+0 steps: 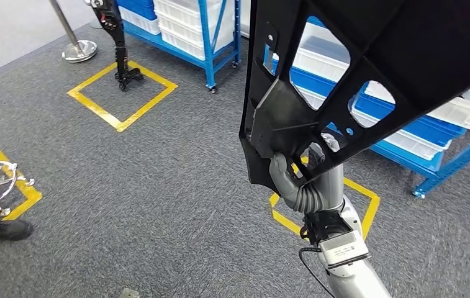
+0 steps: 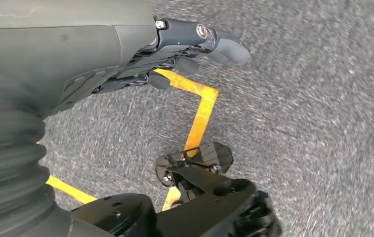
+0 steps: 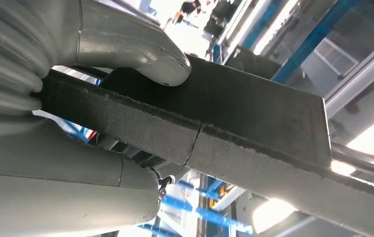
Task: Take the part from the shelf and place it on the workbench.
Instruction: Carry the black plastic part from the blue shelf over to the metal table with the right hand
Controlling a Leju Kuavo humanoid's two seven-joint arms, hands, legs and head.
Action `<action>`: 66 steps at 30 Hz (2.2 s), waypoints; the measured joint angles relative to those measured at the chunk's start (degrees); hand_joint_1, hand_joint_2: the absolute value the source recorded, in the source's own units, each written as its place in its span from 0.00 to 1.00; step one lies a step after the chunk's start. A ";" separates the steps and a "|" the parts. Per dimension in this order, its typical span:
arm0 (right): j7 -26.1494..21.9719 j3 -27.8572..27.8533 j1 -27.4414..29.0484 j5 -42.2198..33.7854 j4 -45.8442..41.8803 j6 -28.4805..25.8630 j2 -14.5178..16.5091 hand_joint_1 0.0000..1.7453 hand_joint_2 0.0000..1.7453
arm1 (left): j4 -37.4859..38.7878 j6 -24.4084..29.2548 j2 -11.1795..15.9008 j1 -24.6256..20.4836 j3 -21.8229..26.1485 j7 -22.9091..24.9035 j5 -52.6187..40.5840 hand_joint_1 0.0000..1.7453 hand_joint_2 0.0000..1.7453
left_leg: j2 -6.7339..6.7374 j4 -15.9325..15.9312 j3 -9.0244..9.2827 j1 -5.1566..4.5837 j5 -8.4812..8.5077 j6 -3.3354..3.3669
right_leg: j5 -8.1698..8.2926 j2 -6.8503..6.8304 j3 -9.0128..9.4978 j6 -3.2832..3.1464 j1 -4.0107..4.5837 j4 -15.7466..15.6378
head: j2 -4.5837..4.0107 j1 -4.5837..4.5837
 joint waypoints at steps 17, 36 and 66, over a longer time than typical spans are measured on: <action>0.03 -0.41 -0.01 0.74 -0.02 -0.14 -0.33 1.00 1.00 | 0.00 -0.34 -0.21 0.09 0.26 0.09 -0.08 0.00 1.00 | -5.37 -14.80 6.62 -0.08 6.32 2.91 | -4.00 4.50 -4.75 2.95 -0.28 9.46 | 0.00 0.43; -0.12 -0.50 0.38 1.39 -0.08 -0.39 -0.15 1.00 1.00 | 0.00 -0.45 -0.08 0.65 0.31 0.37 -0.45 0.00 1.00 | 3.68 -14.10 7.93 -1.19 4.35 1.52 | -1.13 -3.63 -0.16 0.97 1.08 1.14 | 0.00 -0.03; -0.80 -1.07 4.37 2.79 -1.68 -1.74 -0.37 1.00 1.00 | 0.04 -1.34 -0.13 1.42 0.31 -0.02 -1.17 0.00 1.00 | 4.00 -12.65 7.59 -0.59 4.04 0.75 | -0.58 -3.12 -0.68 0.35 0.93 0.99 | 0.00 -0.15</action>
